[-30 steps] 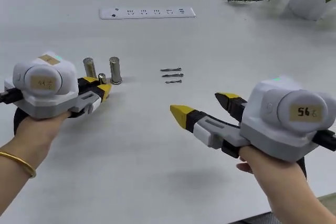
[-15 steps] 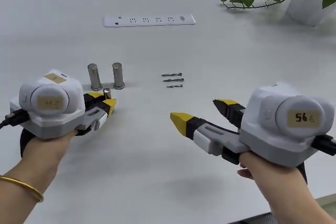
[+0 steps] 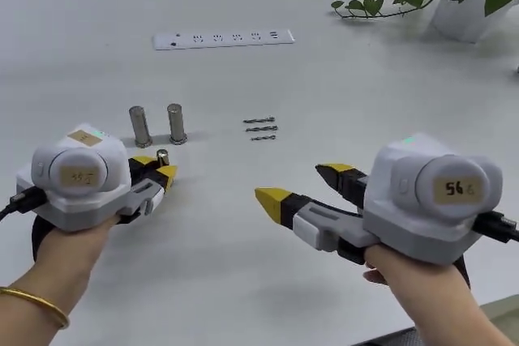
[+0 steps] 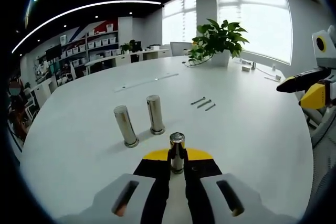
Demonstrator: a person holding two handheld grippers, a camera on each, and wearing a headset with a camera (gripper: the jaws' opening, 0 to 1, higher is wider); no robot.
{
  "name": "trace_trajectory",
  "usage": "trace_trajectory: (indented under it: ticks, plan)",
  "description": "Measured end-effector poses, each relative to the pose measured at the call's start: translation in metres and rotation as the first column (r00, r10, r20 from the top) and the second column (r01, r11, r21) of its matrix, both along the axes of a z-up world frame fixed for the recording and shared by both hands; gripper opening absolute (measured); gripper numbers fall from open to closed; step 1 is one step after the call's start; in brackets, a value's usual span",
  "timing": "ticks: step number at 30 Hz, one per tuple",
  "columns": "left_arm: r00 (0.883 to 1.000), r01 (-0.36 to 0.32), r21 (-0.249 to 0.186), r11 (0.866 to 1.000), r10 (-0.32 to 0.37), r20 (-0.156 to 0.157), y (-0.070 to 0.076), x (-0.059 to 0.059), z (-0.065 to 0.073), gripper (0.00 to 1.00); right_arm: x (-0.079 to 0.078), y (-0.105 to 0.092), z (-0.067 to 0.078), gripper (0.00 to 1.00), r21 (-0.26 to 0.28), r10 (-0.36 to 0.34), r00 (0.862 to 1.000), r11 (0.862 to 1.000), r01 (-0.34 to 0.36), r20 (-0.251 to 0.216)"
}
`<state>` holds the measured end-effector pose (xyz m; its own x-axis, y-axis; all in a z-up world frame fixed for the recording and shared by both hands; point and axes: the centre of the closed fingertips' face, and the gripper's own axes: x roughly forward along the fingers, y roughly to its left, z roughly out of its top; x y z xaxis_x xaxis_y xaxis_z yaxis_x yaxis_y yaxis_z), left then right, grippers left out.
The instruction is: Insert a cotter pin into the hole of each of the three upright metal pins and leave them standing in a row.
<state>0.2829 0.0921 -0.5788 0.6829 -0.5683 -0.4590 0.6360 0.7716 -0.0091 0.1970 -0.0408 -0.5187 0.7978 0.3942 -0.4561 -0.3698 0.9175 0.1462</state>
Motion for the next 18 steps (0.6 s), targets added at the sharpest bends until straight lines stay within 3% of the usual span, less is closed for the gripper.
trace_trajectory:
  ticks: [8,18]
  plan:
    - [1.000,0.007,0.016,1.000,-0.008,0.008,0.000,0.001,0.000,0.07,-0.001,0.002,-0.003,0.50,0.006,0.011,1.000,1.000,-0.011,-0.007]
    - [1.000,0.006,0.027,1.000,-0.007,0.023,0.001,0.002,0.004,0.20,-0.004,0.013,-0.009,0.48,0.002,0.086,0.995,0.996,-0.086,-0.043]
